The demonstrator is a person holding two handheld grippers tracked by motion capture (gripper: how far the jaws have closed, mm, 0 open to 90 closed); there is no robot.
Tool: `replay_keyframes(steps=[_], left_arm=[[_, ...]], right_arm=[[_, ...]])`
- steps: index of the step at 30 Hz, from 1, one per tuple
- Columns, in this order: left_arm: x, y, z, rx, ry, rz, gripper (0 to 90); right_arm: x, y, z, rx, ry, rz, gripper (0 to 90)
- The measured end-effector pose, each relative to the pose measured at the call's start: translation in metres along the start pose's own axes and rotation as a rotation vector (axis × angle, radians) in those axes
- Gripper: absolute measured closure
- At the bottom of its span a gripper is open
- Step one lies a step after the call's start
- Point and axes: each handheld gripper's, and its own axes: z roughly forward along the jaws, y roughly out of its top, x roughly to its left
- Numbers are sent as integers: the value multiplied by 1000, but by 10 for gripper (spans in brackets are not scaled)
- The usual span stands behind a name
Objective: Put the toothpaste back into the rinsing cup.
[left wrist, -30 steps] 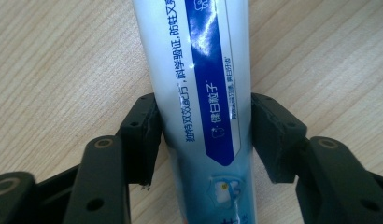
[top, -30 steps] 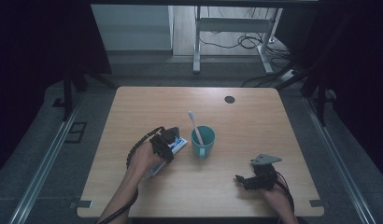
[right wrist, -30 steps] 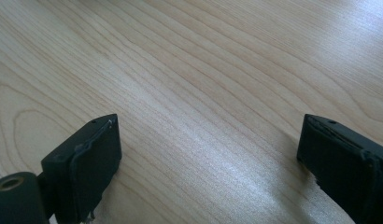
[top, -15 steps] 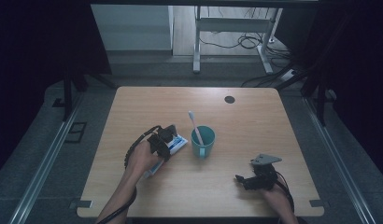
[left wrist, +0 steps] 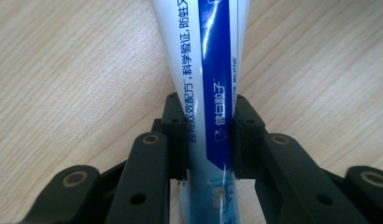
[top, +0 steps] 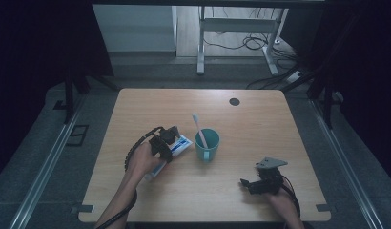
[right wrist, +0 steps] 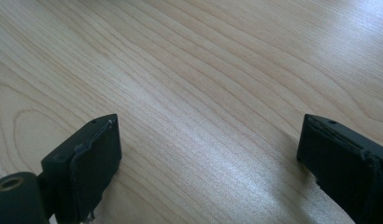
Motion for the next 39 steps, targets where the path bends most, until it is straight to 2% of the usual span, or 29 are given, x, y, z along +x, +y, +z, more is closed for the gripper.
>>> replay_keyframes(steps=[2,9,18,28,39], left_arm=[[0,-2,-8,-20,-7,9,717],[-4,-7,-20,-74,-7,20,717],[-4,-14,-33,-129,-11,26,719],[-3,-24,-48,-202,-22,53,720],[-5,-42,-61,-331,-35,70,722]], right_arm=[[0,0,0,0,0,1,63],[0,0,0,1,0,1,63],[0,0,0,1,0,2,63],[0,0,0,1,0,2,64],[0,0,0,0,0,-1,63]])
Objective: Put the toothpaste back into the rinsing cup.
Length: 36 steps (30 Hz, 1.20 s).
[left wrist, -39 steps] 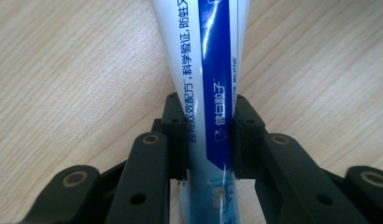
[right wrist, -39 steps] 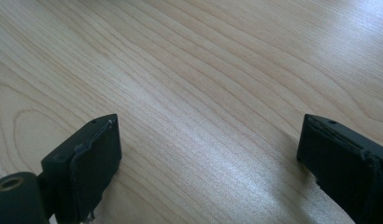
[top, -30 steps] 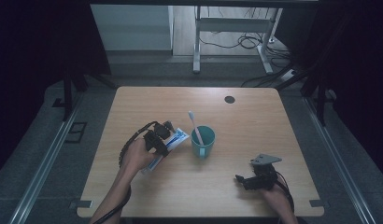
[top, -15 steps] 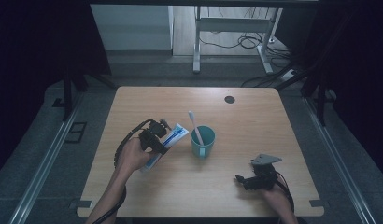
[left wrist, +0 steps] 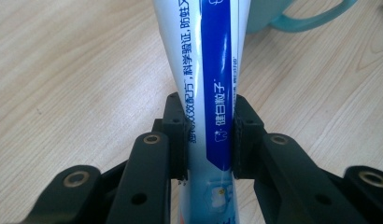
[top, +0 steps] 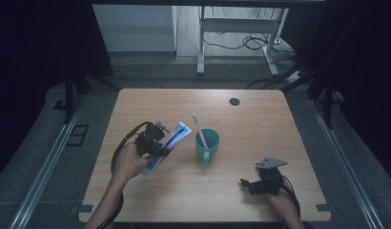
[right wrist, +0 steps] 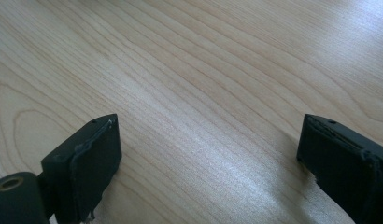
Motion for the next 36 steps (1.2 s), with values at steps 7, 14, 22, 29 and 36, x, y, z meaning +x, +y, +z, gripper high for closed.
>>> replay_keyframes(steps=[7,14,22,29,36], left_arm=[[-1,-4,-11,-103,-16,3,722],[-2,-4,-16,-195,-46,1,723],[-7,2,-19,-272,-52,13,723],[-11,9,-19,-328,-58,17,723],[-13,18,-17,-374,-66,22,724]], right_arm=[[0,0,0,0,0,0,63],[0,0,0,0,1,0,63],[0,0,0,0,0,0,64],[0,0,0,0,0,0,64],[0,0,0,0,0,0,64]])
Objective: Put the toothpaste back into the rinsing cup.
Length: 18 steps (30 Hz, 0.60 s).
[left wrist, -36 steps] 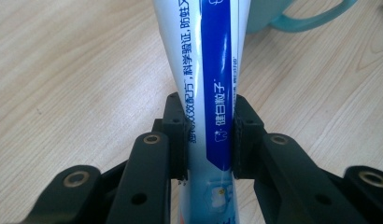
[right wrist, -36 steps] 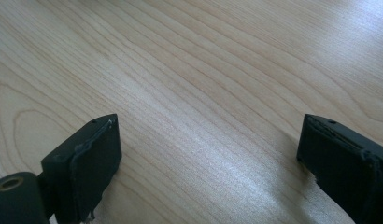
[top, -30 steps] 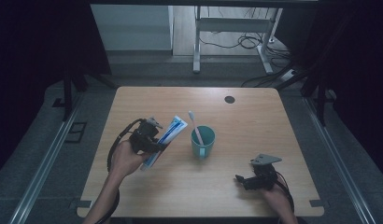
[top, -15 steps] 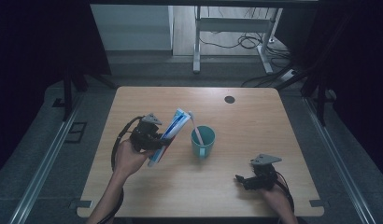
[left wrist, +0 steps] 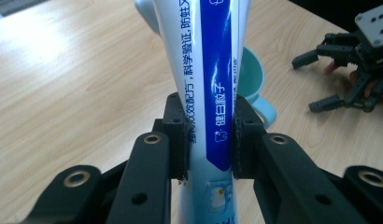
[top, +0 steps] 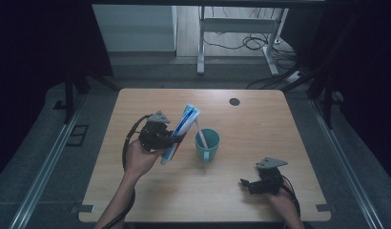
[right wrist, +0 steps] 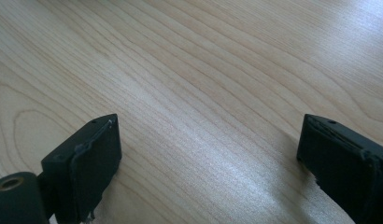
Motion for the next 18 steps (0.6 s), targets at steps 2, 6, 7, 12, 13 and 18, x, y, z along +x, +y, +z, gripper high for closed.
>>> replay_keyframes(steps=[2,6,7,12,13,18], left_arm=[[-1,3,2,-12,-2,0,724],[-4,8,7,-33,-4,4,724],[-5,9,8,-38,-4,7,724],[-9,16,14,-65,-6,11,724],[-10,17,15,-69,-7,10,723],[-11,21,20,-92,-11,9,723]], right_arm=[[0,0,0,0,0,0,64],[0,0,0,0,0,0,64],[0,0,0,0,0,0,64],[0,0,0,0,0,0,64],[0,0,0,0,0,0,64],[0,0,0,0,0,0,64]])
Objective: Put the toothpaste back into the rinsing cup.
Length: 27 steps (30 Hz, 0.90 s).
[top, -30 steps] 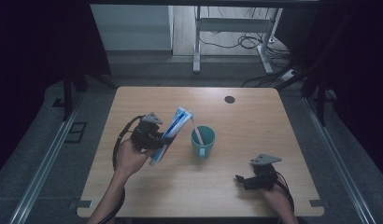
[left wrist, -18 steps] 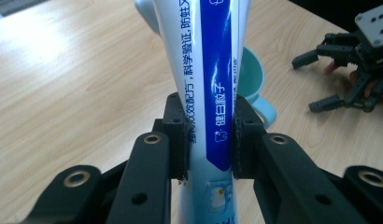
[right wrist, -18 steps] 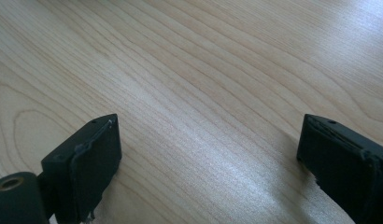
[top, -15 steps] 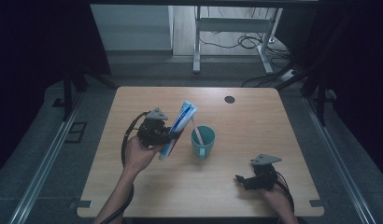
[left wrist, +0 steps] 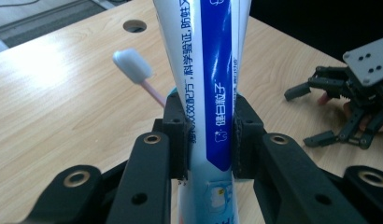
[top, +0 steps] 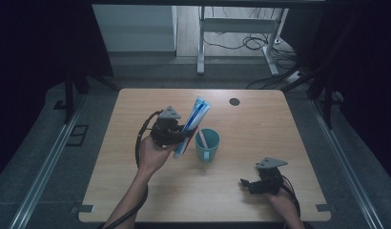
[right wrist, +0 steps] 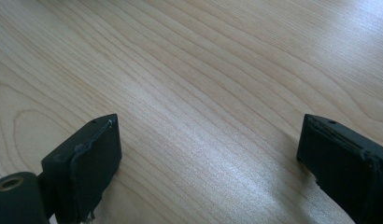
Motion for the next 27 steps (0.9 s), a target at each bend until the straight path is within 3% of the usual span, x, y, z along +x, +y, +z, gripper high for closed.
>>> replay_keyframes(steps=[16,27], left_arm=[[-2,15,19,-74,-21,-28,723],[-9,27,38,-80,-3,-1,723]], right_arm=[[0,0,0,0,0,0,64],[0,0,0,0,0,-1,64]])
